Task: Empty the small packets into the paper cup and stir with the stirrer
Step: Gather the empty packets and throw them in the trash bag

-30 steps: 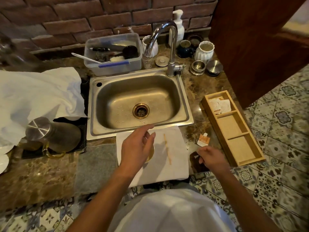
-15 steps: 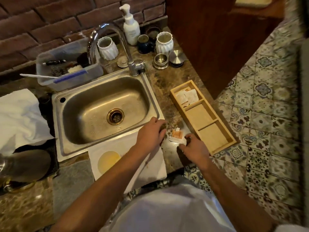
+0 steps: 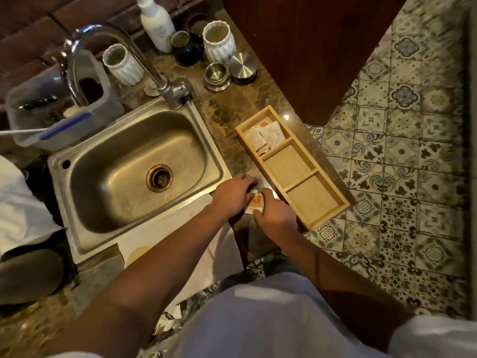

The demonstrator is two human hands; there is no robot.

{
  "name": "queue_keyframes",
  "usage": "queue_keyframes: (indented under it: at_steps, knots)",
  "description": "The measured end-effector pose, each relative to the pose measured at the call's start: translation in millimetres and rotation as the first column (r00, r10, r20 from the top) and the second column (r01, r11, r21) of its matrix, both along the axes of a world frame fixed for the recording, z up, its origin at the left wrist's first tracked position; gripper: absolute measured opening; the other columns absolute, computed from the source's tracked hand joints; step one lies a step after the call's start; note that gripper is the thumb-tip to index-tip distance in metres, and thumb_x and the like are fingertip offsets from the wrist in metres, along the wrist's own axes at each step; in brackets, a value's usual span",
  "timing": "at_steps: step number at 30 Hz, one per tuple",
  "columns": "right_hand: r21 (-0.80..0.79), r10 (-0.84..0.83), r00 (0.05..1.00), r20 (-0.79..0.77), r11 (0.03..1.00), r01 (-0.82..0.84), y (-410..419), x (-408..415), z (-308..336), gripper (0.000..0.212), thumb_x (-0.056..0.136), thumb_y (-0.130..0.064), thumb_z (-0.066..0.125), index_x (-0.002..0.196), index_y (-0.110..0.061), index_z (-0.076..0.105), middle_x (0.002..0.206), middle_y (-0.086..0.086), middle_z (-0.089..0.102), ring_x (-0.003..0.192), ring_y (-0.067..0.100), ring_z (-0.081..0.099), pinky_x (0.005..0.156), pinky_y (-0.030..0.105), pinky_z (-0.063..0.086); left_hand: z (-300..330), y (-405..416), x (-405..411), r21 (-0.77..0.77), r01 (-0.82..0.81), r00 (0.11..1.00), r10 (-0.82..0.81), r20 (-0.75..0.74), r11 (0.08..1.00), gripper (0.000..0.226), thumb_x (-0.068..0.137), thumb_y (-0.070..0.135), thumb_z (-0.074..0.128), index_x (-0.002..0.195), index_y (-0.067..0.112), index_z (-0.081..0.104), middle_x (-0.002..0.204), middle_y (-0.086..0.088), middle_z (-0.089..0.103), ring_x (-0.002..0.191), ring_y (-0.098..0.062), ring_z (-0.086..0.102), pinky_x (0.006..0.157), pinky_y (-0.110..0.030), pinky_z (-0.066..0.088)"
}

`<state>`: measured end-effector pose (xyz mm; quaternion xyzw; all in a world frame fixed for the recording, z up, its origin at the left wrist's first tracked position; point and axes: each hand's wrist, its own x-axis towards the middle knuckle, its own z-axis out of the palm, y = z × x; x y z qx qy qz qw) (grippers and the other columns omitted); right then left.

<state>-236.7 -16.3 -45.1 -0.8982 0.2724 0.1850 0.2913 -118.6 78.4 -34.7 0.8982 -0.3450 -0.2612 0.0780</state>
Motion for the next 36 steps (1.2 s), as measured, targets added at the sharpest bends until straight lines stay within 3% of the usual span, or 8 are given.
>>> queue_keyframes:
  at_steps: [4,11,17,23,31,36]
  knots:
    - [0.027,-0.008,0.999,0.044,1.000,0.006,-2,2,-4,0.054,0.097,-0.032,0.060,0.145,-0.025,0.038,0.107,0.007,0.072,0.095,0.028,0.070,0.082,0.042,0.057,-3,-3,3,0.026,0.039,0.999,-0.039,0.009,0.999,0.043,0.088,0.034,0.068,0.127,0.028,0.054,0.116,-0.005,0.060,0.100,-0.031,0.064,0.067,-0.032,0.042]
    - [-0.027,0.014,0.988,0.156,1.000,-0.010,2,-1,-8,0.035,0.101,-0.030,0.051,0.133,-0.015,0.049,0.095,0.009,0.073,0.083,0.029,0.071,0.074,0.044,0.059,-6,-4,7,0.039,0.122,0.992,-0.120,-0.040,0.992,0.023,0.089,0.028,0.065,0.111,0.025,0.058,0.109,-0.004,0.065,0.097,-0.029,0.064,0.065,-0.031,0.039]
    - [-0.065,0.050,0.982,0.181,0.997,-0.039,2,-2,-8,0.037,0.096,-0.027,0.062,0.129,-0.014,0.053,0.090,0.009,0.074,0.077,0.029,0.072,0.067,0.038,0.057,-12,-6,8,0.034,0.137,0.990,-0.136,-0.033,0.990,0.008,0.089,0.025,0.058,0.096,0.022,0.060,0.097,-0.005,0.064,0.087,-0.029,0.062,0.066,-0.036,0.049]
    - [-0.095,0.087,0.993,0.085,0.992,-0.079,3,-2,-8,0.036,0.093,-0.025,0.064,0.124,-0.011,0.054,0.097,0.011,0.074,0.082,0.030,0.071,0.064,0.033,0.048,-12,-9,11,0.068,0.145,0.988,-0.141,-0.061,0.987,0.004,0.088,0.022,0.058,0.089,0.022,0.062,0.095,-0.005,0.067,0.088,-0.028,0.063,0.072,-0.042,0.055]
    - [-0.019,0.041,0.999,-0.024,0.999,-0.041,1,4,-4,0.031,0.095,-0.034,0.053,0.119,-0.014,0.052,0.098,0.008,0.071,0.085,0.027,0.069,0.064,0.033,0.050,-11,1,7,0.065,0.101,0.993,-0.098,-0.059,0.993,0.009,0.091,0.027,0.060,0.092,0.018,0.064,0.096,-0.007,0.069,0.089,-0.028,0.063,0.070,-0.038,0.049]
    - [0.033,0.033,0.999,-0.037,0.999,-0.031,0,2,0,0.034,0.091,-0.034,0.059,0.118,-0.017,0.047,0.094,0.005,0.068,0.081,0.024,0.065,0.063,0.032,0.048,-11,6,4,0.038,0.069,0.995,-0.066,-0.077,0.997,0.011,0.091,0.029,0.063,0.090,0.019,0.065,0.094,-0.005,0.070,0.087,-0.026,0.063,0.069,-0.035,0.047]
